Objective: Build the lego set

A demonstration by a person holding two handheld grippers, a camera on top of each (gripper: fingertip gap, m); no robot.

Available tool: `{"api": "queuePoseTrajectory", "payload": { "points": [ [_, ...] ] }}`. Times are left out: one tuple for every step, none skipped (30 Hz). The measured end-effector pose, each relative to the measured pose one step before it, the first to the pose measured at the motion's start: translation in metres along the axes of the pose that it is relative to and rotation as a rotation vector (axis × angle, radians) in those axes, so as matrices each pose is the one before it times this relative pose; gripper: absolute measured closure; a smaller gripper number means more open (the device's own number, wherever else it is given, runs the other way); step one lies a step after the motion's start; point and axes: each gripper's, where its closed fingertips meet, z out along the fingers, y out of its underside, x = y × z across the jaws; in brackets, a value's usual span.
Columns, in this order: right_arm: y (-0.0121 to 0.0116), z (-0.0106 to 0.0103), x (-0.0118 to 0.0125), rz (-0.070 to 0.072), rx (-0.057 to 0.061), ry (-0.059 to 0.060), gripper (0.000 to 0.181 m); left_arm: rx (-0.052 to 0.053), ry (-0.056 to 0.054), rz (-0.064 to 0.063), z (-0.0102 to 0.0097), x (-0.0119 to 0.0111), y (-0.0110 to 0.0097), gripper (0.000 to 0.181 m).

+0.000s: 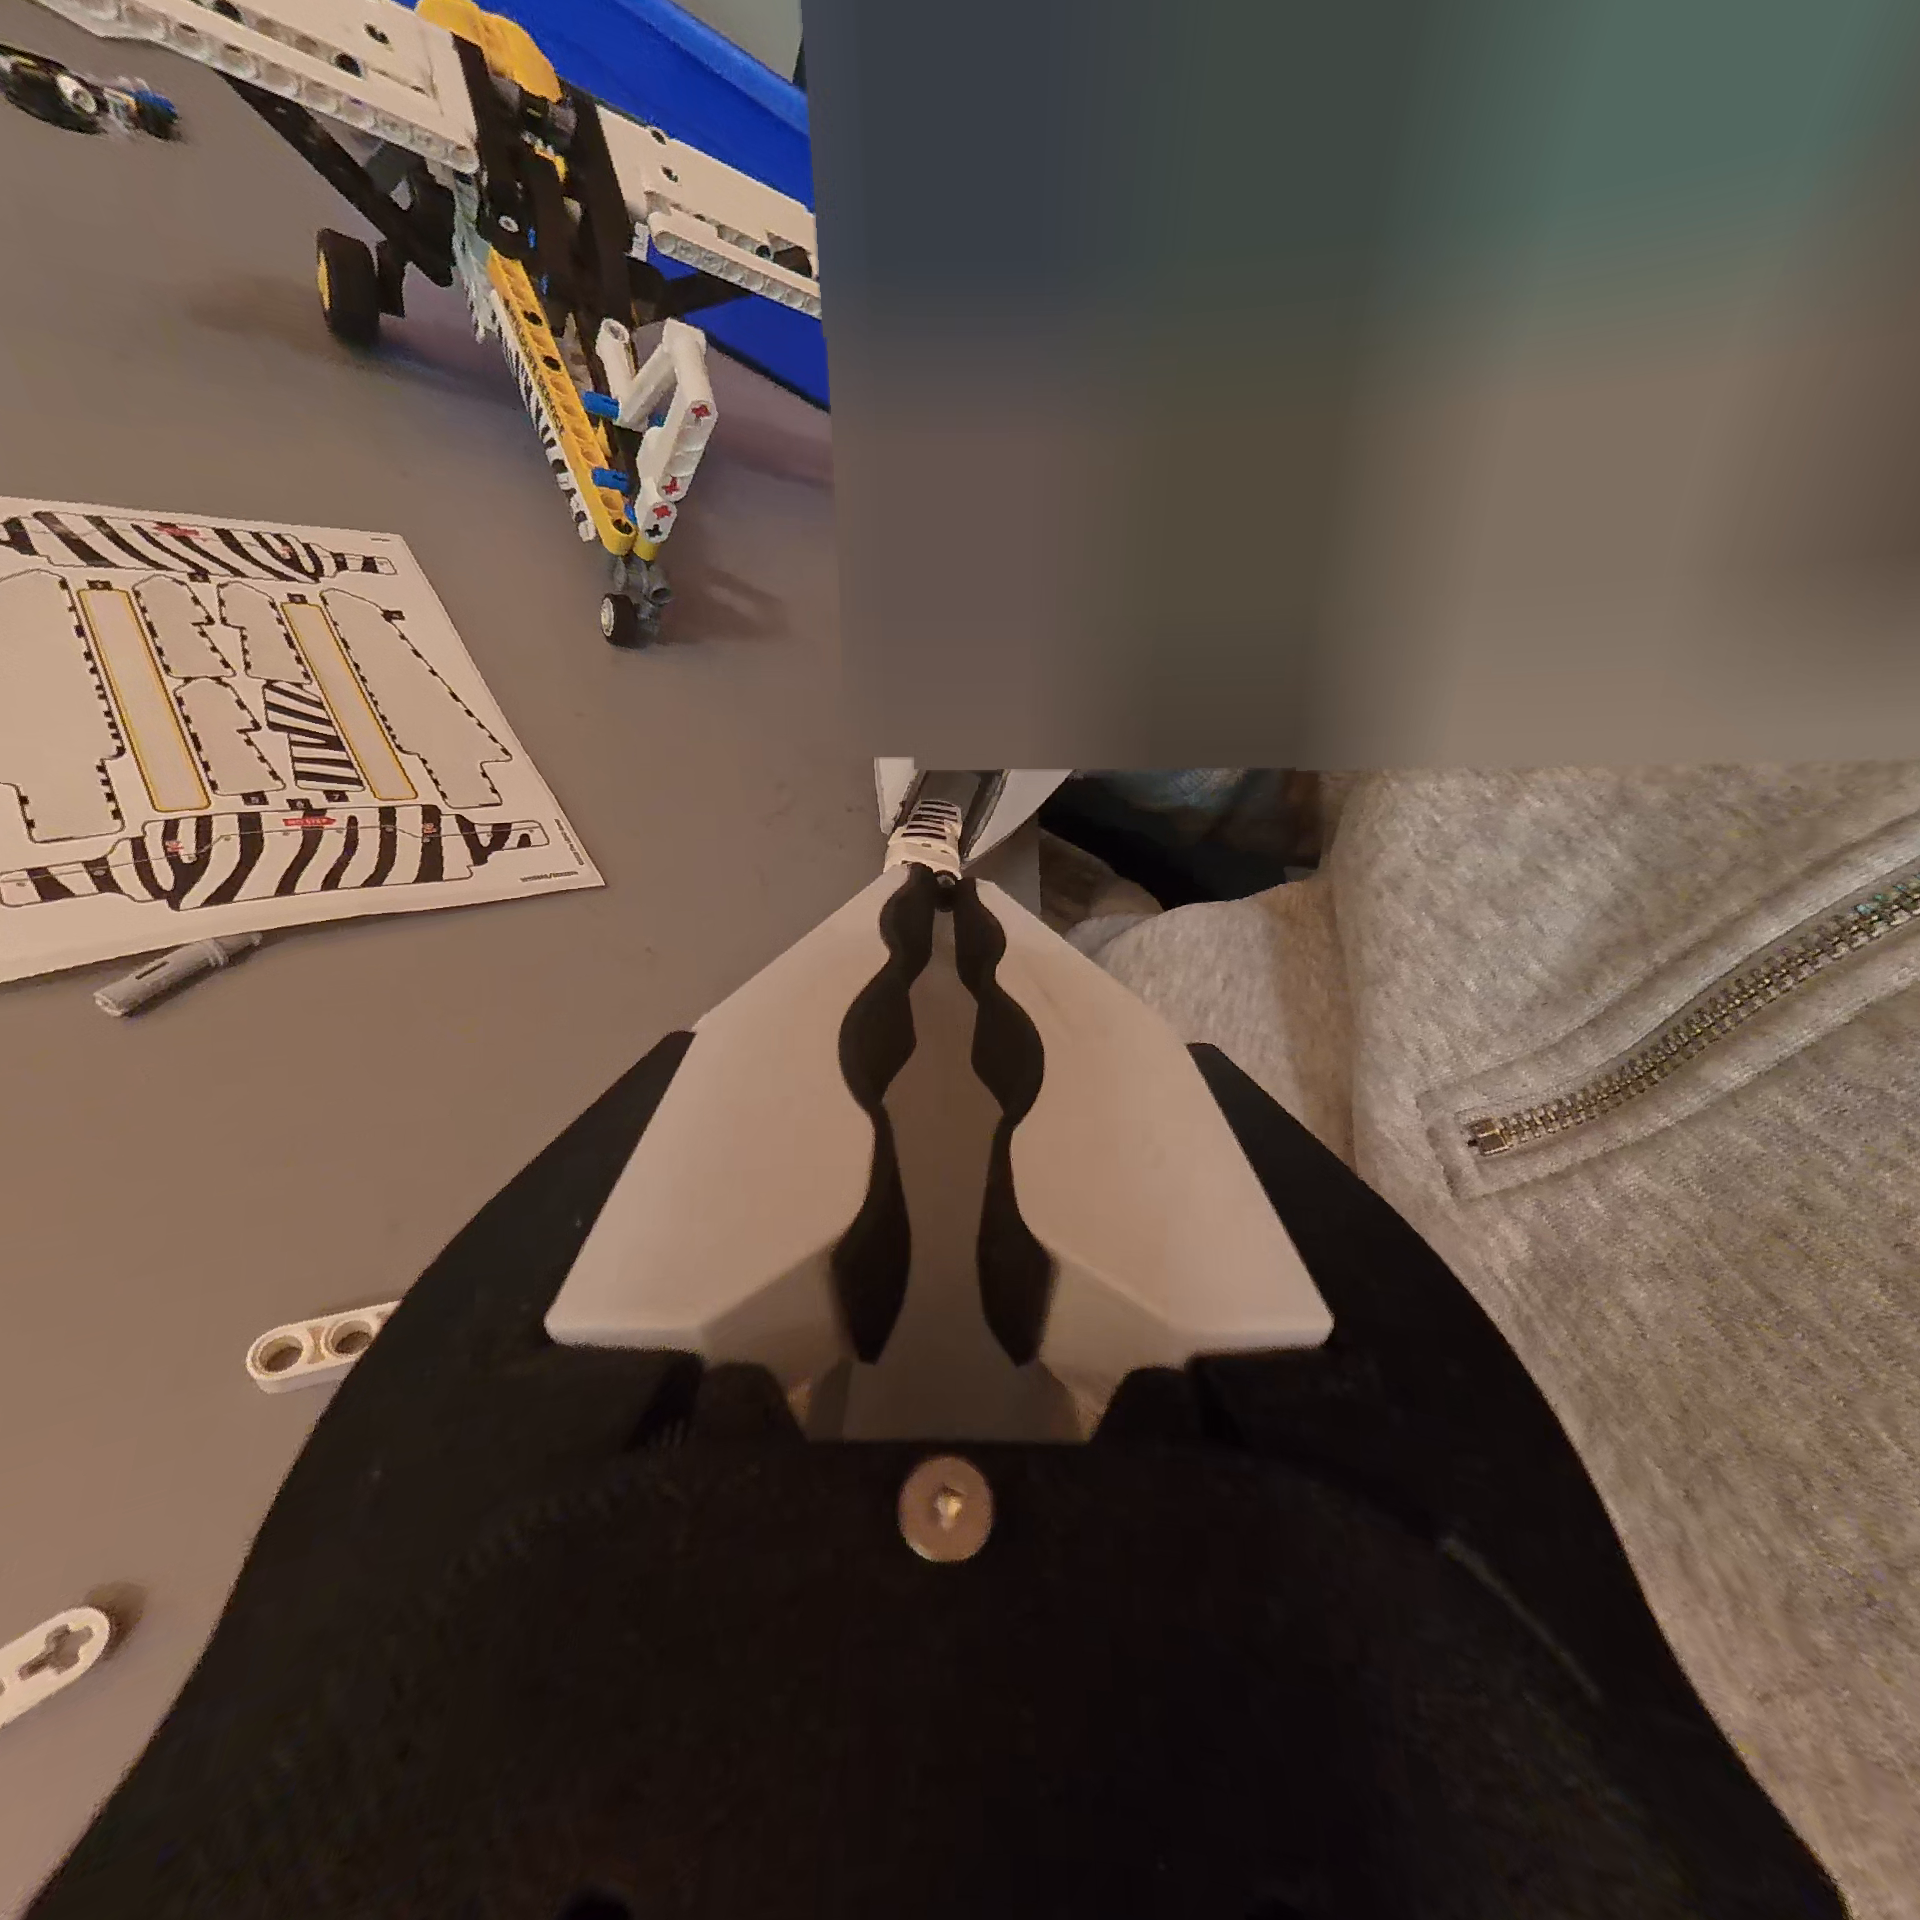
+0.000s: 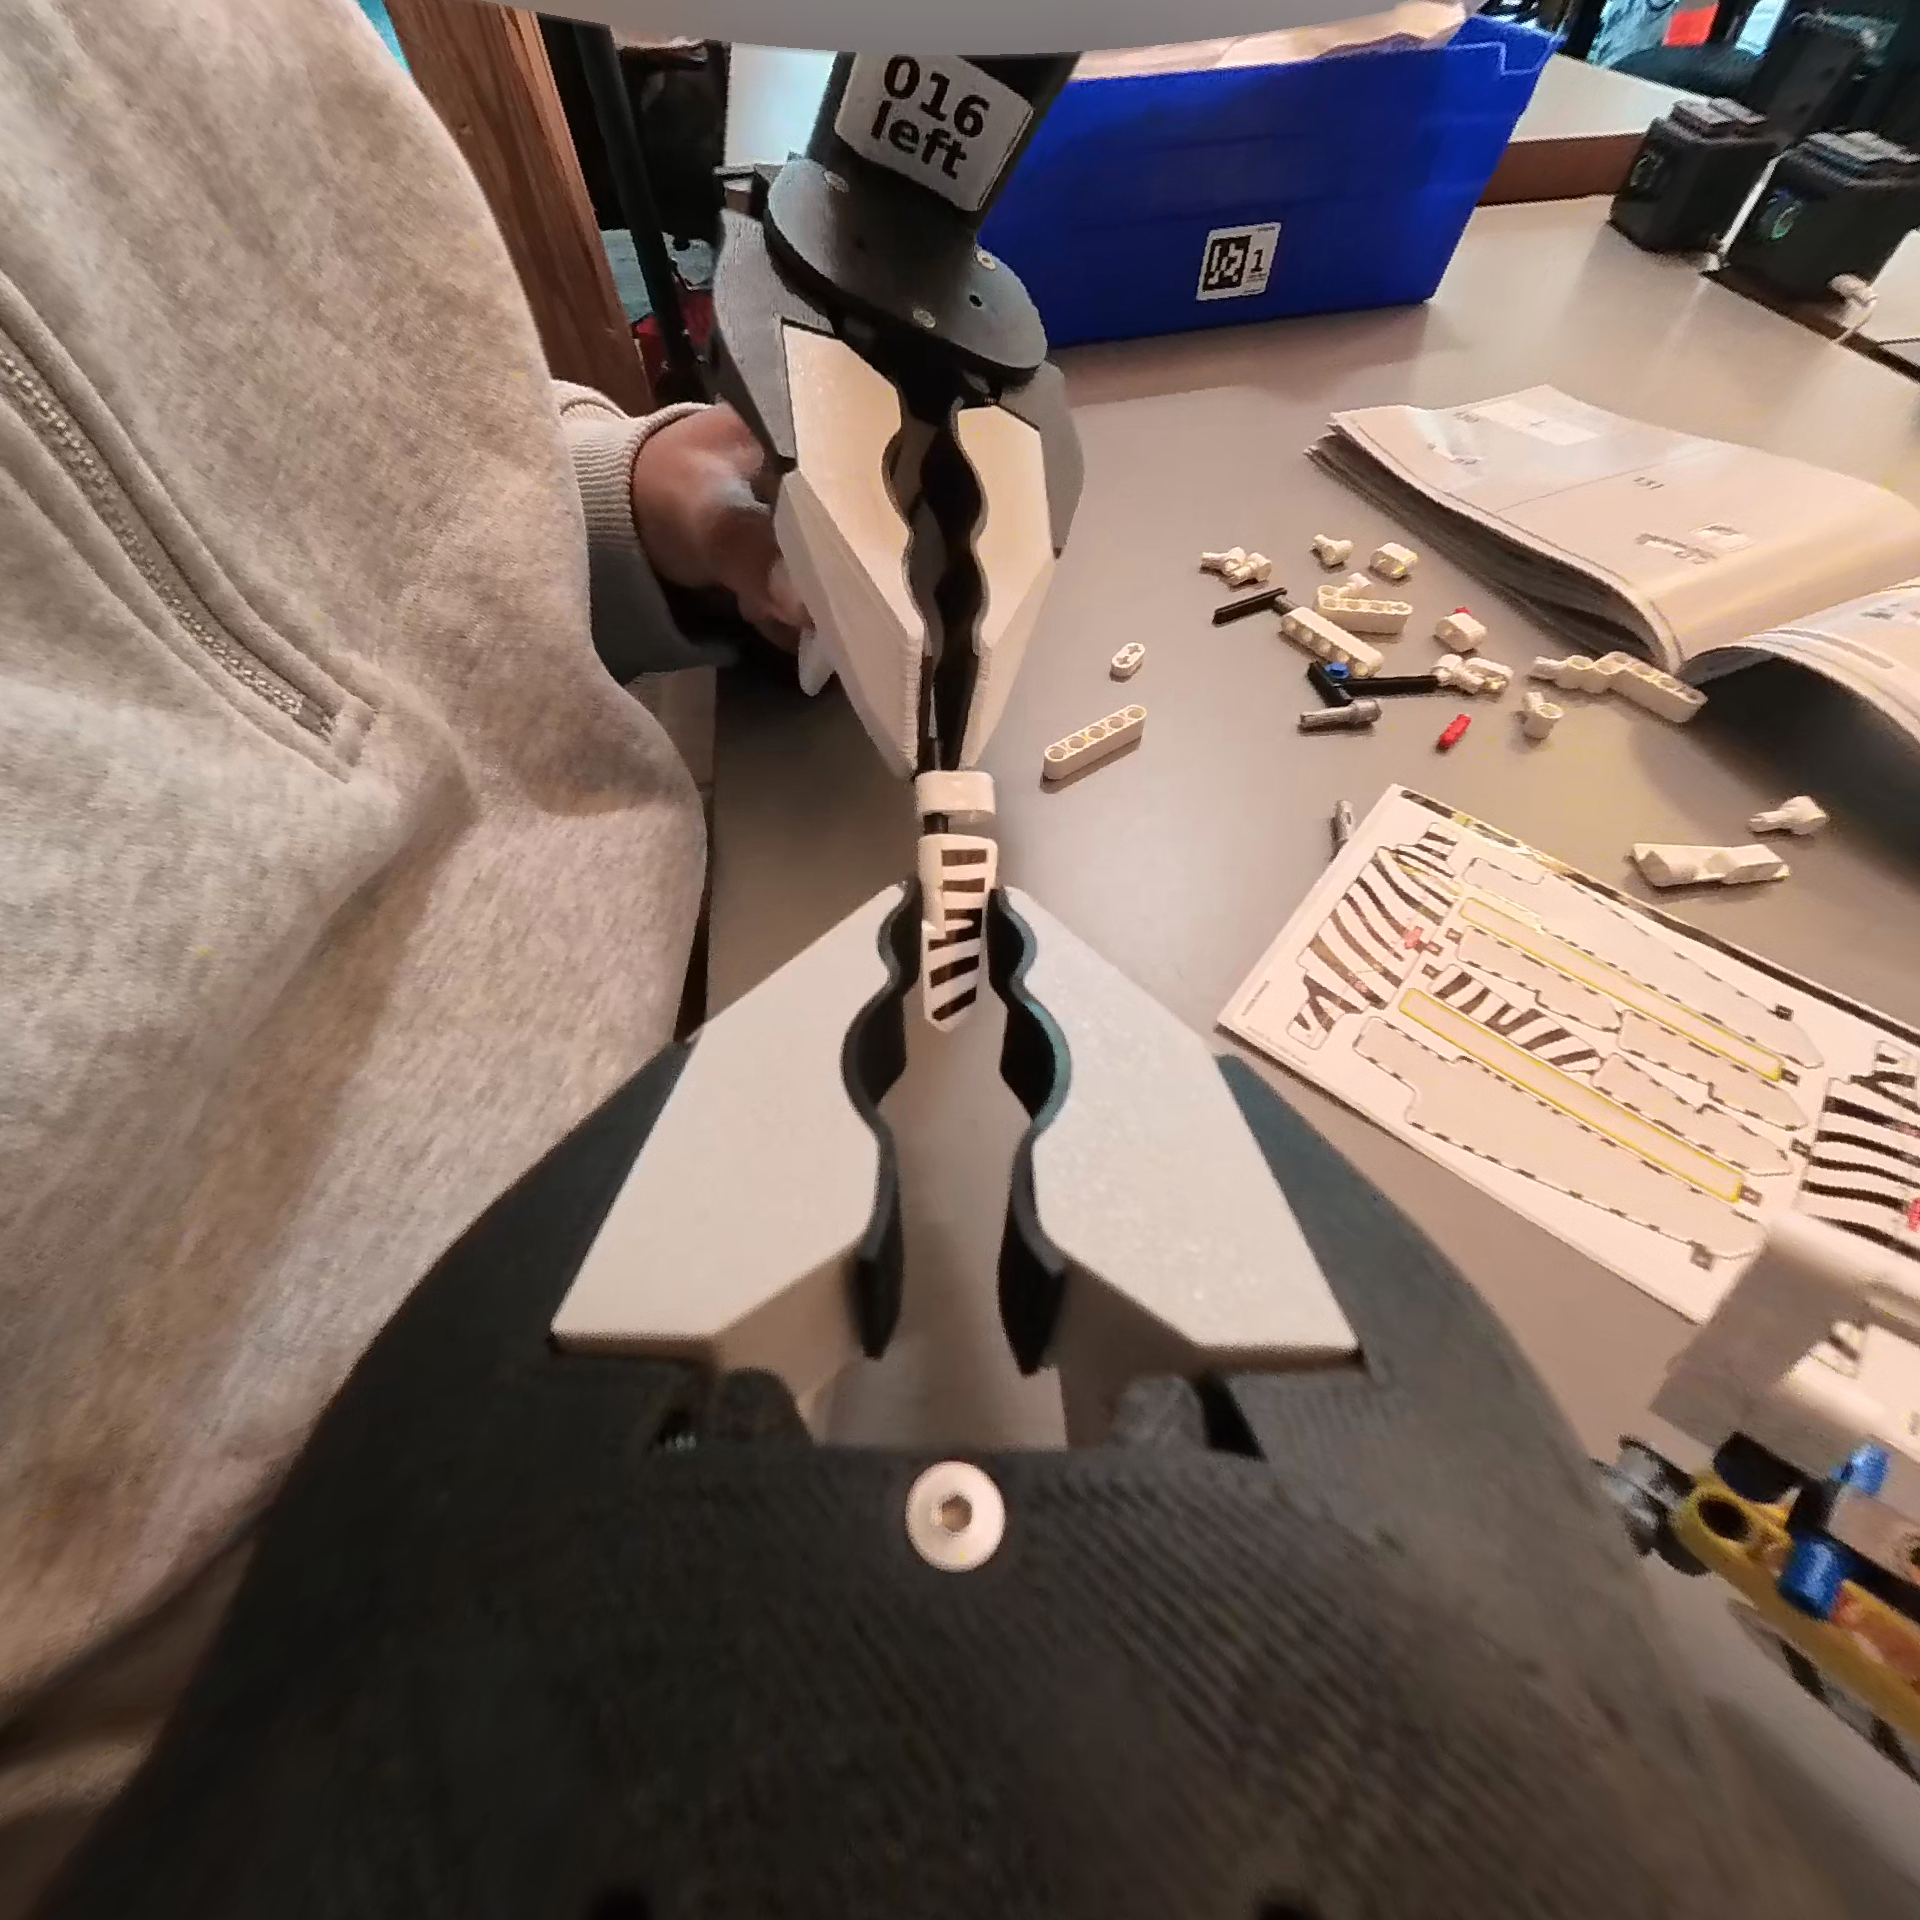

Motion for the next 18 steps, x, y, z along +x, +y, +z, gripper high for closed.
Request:
{"api": "queuePoseTrajectory", "payload": {
  "points": [
    [0.00028,0.00002,0.00022,-0.0029,-0.0024,0.0057,0.171,-0.0010,0.0016,-0.0106,0.00018,-0.00051,0.00023,0.178],
    [-0.00010,-0.00001,0.00022,-0.0032,0.0011,0.0055,0.171,0.0016,0.0026,-0.0092,0.00012,-0.00027,-0.00010,0.178],
    [-0.00009,-0.00013,0.00000,-0.0020,-0.0006,0.0031,0.171,0.0020,0.0039,-0.0098,0.00000,-0.00007,-0.00014,0.178],
    [-0.00011,-0.00013,0.00045,-0.0052,-0.0004,0.0067,0.171,0.0022,0.0015,-0.0093,0.00015,-0.00030,-0.00014,0.178],
    [-0.00042,-0.00006,0.00023,-0.0065,0.0001,0.0075,0.171,0.0022,0.0006,-0.0043,-0.00004,-0.00017,-0.00021,0.178],
    [-0.00028,0.00006,0.00023,-0.0013,0.0003,0.0041,0.171,0.0028,0.0015,-0.0038,-0.00020,-0.00016,-0.00030,0.178],
    [-0.00010,0.00008,0.00020,0.0018,-0.0004,0.0014,0.171,0.0008,0.0017,-0.0051,0.00003,-0.00023,-0.00011,0.178],
    [0.00026,0.00002,-0.00003,-0.0020,-0.0005,0.0018,0.171,-0.0009,0.0015,-0.0024,0.00016,-0.00011,0.00014,0.178],
    [0.00038,0.00015,0.00019,-0.0063,-0.0031,0.0064,0.170,-0.0010,-0.0017,-0.0008,0.00007,-0.00028,0.00005,0.178],
    [-0.00011,0.00016,0.00028,-0.0080,-0.0018,0.0088,0.170,0.0017,-0.0019,-0.0005,-0.00002,-0.00025,-0.00021,0.178],
    [-0.00074,0.00000,0.00007,-0.0034,0.0016,0.0048,0.171,0.0072,0.0037,-0.0034,-0.00041,0.00027,-0.00083,0.178],
    [-0.00134,-0.00006,0.00017,0.0013,0.0044,0.0022,0.171,0.0101,0.0060,-0.0070,-0.00043,0.00033,-0.00125,0.178],
    [-0.00030,0.00014,0.00010,0.0028,0.0013,-0.0004,0.171,0.0027,0.0030,-0.0049,-0.00005,-0.00004,-0.00032,0.178],
    [0.00052,0.00035,0.00006,-0.0009,-0.0031,0.0008,0.170,-0.0034,-0.0033,0.0000,0.00032,-0.00039,0.00039,0.178],
    [0.00074,0.00040,0.00010,-0.0037,-0.0024,0.0032,0.170,-0.0036,-0.0055,0.0031,0.00030,-0.00038,0.00050,0.178],
    [0.00080,0.00044,-0.00039,0.0001,-0.0031,0.0002,0.171,-0.0034,-0.0032,0.0028,0.00039,-0.00008,0.00042,0.178],
    [0.00052,0.00037,-0.00020,-0.0001,-0.0022,0.0009,0.171,-0.0017,-0.0016,-0.0001,0.00035,0.00004,0.00027,0.178],
    [-0.00007,0.00021,-0.00022,-0.0023,0.0005,0.0029,0.171,0.0014,0.0008,-0.0035,0.00008,0.00006,-0.00013,0.178]
  ]
}}
